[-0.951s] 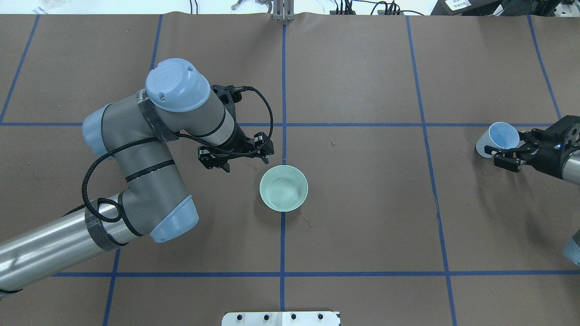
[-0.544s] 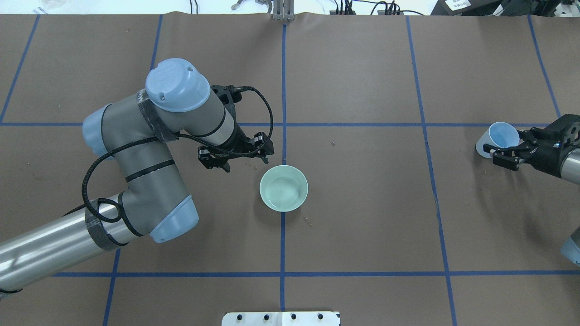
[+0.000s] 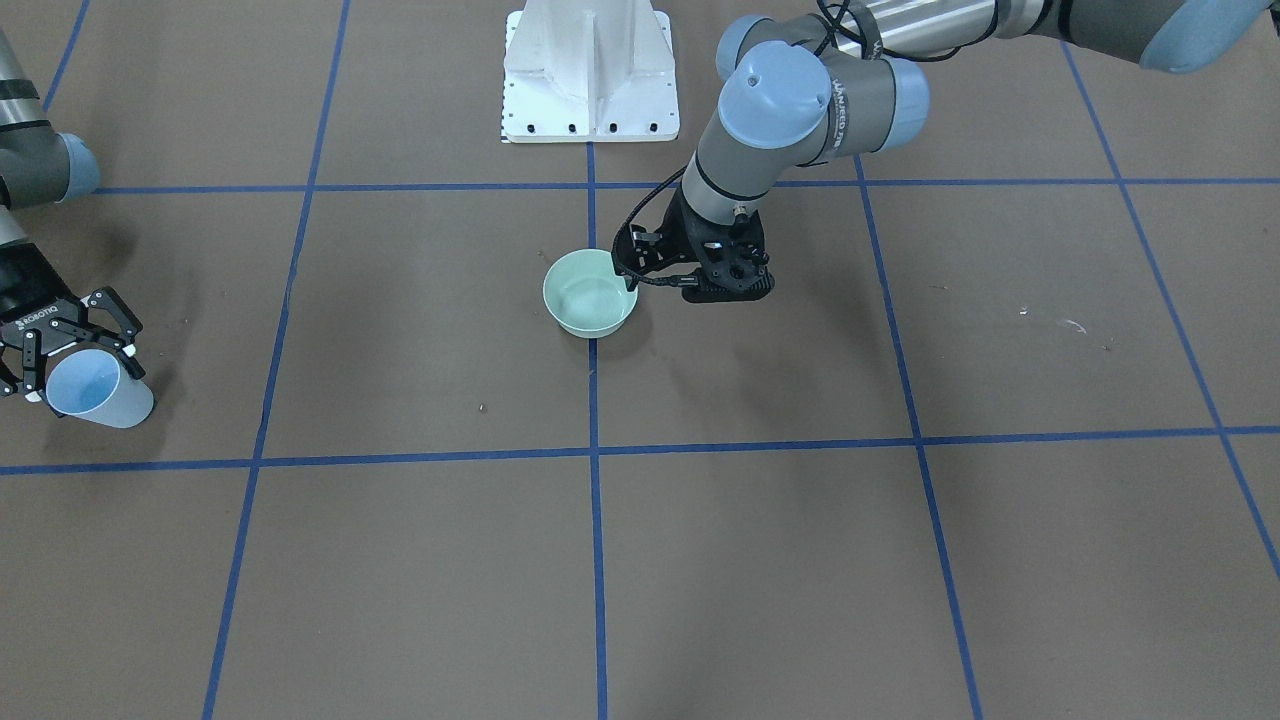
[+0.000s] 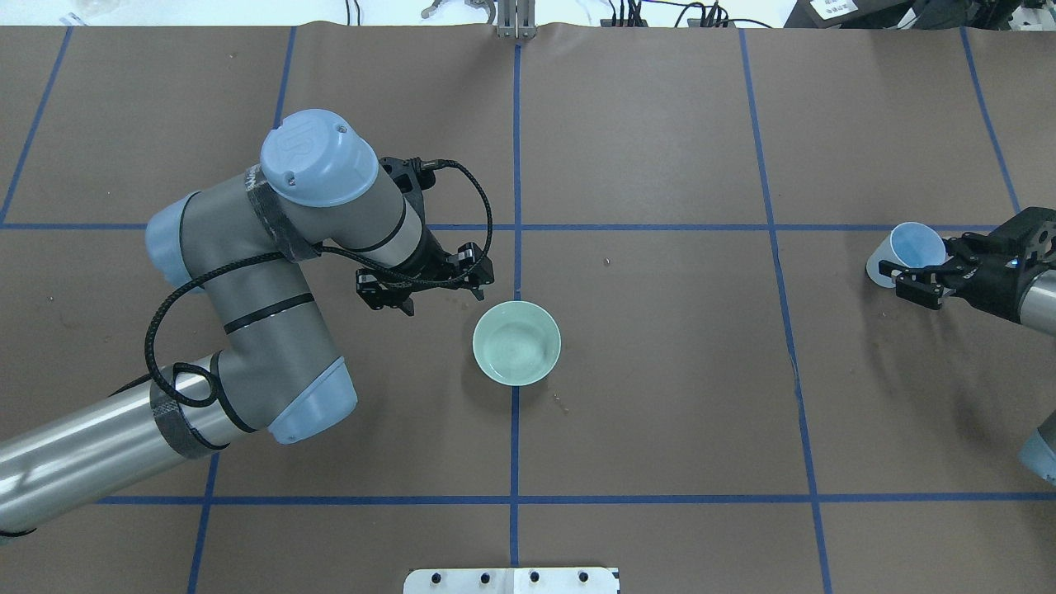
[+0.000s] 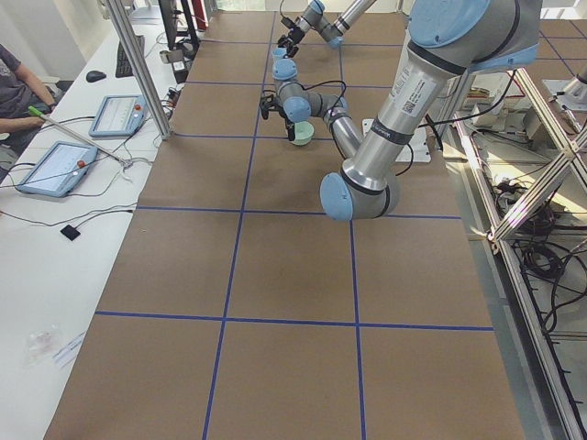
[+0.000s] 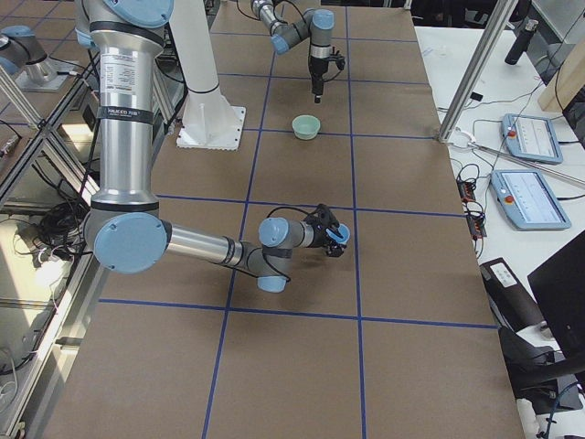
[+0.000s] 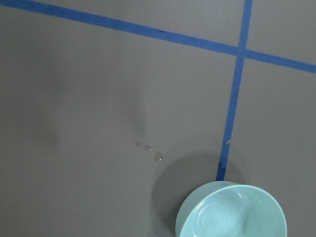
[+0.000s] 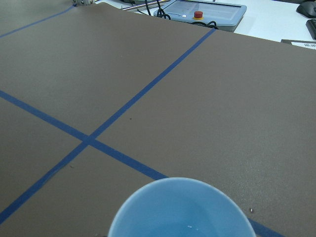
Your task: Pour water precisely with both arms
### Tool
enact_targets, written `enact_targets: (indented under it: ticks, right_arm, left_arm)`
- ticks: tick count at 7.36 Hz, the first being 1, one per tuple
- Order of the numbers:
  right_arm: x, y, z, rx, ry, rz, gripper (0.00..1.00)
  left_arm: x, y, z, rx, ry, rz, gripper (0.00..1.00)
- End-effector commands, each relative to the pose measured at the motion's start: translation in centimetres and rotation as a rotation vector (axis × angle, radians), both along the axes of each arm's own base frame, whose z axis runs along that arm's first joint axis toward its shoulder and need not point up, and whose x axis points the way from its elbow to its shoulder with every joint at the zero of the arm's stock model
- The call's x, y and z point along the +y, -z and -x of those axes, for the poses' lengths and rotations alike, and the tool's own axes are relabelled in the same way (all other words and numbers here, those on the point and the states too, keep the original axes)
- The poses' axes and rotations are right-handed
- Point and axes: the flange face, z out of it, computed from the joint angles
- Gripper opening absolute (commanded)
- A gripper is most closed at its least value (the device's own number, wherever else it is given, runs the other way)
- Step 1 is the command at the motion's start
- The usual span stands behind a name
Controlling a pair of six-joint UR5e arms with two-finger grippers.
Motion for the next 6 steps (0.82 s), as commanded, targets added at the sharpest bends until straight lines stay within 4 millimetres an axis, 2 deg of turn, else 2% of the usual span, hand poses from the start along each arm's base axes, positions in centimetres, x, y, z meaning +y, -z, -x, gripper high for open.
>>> enact_targets:
  ticks: [1,2,3,4,5,6]
  right_arm:
    - [0.0,0.1,0.0,-0.003,0.002,0.001,0.40]
    - [0.0,0.3,0.1,-0.008,0.008,-0.001,0.26]
    - [-0.3,1.8,0.6,-0.031,0.023,-0.020,0.20]
    - [-0.9,3.7,1.1,-0.054,0.027,-0.037,0.18]
    - [-1.8,5.5,2.2,-0.047,0.044,-0.022,0.18]
    - [-3.1,9.4,3.3,-0.039,0.049,-0.011,0.17]
  left_arm:
    - [0.0,0.0,0.0,0.000,0.000,0.000,0.99]
    - [-0.1,0.1,0.2,0.003,0.003,-0.002,0.99]
    - [-0.2,0.2,0.5,0.005,0.006,-0.004,0.99]
    - [-0.3,0.4,0.7,0.008,0.009,-0.006,0.99]
    - [-1.4,0.3,1.9,0.010,0.025,-0.002,0.99]
    - [-2.1,-0.6,2.9,0.002,0.037,-0.002,0.99]
